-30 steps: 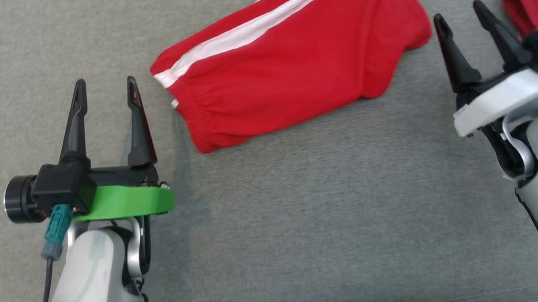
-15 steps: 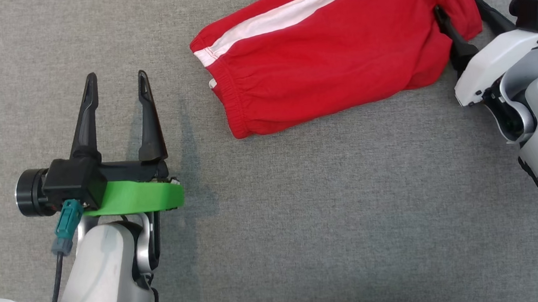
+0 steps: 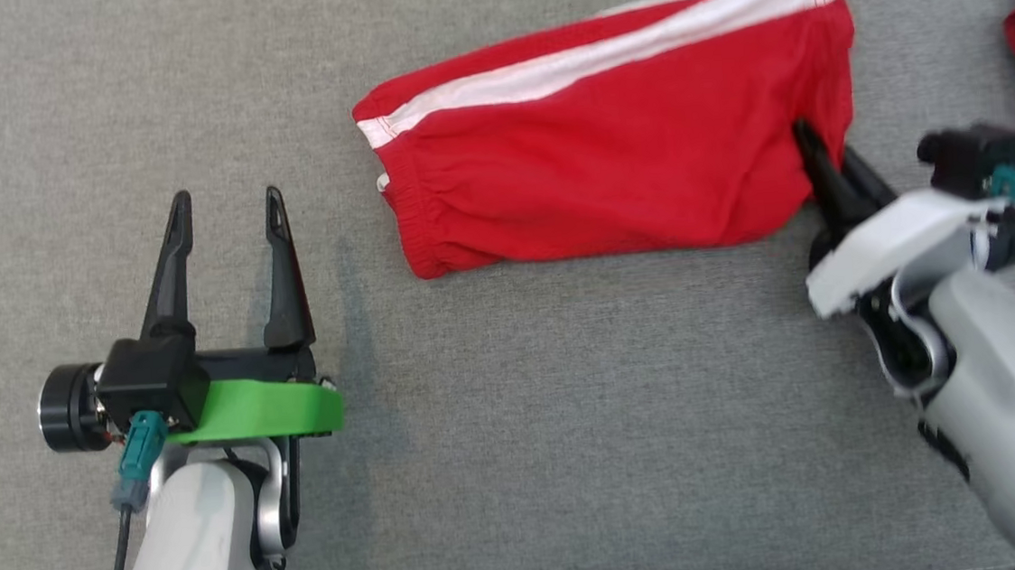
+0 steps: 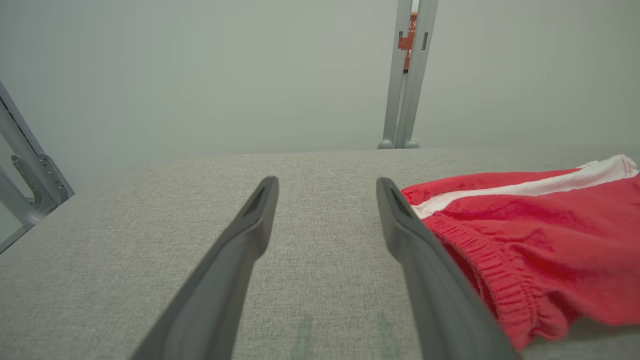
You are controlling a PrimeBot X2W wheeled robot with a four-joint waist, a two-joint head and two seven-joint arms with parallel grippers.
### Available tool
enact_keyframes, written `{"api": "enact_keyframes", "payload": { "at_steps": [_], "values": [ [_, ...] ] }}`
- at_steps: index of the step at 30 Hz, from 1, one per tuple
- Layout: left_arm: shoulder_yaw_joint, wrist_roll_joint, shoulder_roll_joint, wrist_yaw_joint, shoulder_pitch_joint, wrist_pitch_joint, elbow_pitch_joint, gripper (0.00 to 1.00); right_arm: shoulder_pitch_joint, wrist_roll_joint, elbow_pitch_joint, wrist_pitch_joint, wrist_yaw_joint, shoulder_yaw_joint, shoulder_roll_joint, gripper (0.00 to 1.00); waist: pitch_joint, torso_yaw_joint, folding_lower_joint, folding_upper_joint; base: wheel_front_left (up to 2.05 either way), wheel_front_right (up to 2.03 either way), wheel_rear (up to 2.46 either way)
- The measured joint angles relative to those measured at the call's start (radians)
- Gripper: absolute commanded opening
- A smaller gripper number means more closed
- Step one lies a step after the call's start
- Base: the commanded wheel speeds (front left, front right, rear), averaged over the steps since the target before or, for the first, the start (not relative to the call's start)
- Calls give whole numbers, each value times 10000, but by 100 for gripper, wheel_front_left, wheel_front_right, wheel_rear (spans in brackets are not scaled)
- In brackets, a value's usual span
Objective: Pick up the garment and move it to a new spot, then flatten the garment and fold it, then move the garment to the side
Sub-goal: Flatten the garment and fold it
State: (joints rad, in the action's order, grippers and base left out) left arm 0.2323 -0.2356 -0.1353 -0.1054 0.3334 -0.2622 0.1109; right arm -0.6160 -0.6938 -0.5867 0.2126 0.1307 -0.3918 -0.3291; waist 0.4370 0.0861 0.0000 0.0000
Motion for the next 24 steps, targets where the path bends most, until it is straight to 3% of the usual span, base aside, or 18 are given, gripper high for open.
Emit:
{"api": "enact_keyframes", "payload": {
  "at_steps": [11,18,24],
  "values": [
    [155,-12,-29,38,-858,0,245,100,2430,42,861,115,0,984,111,0,-1147,-387,0,0,0,0,0],
    [360,-92,19,73,-1013,44,301,100,2375,686,1444,-531,-2,1223,104,0,-1664,-308,0,0,0,0,0],
    [431,-115,48,40,-1146,42,345,100,1447,1329,2600,-1779,0,232,796,0,-1945,-17,0,0,0,0,0]
  ]
}}
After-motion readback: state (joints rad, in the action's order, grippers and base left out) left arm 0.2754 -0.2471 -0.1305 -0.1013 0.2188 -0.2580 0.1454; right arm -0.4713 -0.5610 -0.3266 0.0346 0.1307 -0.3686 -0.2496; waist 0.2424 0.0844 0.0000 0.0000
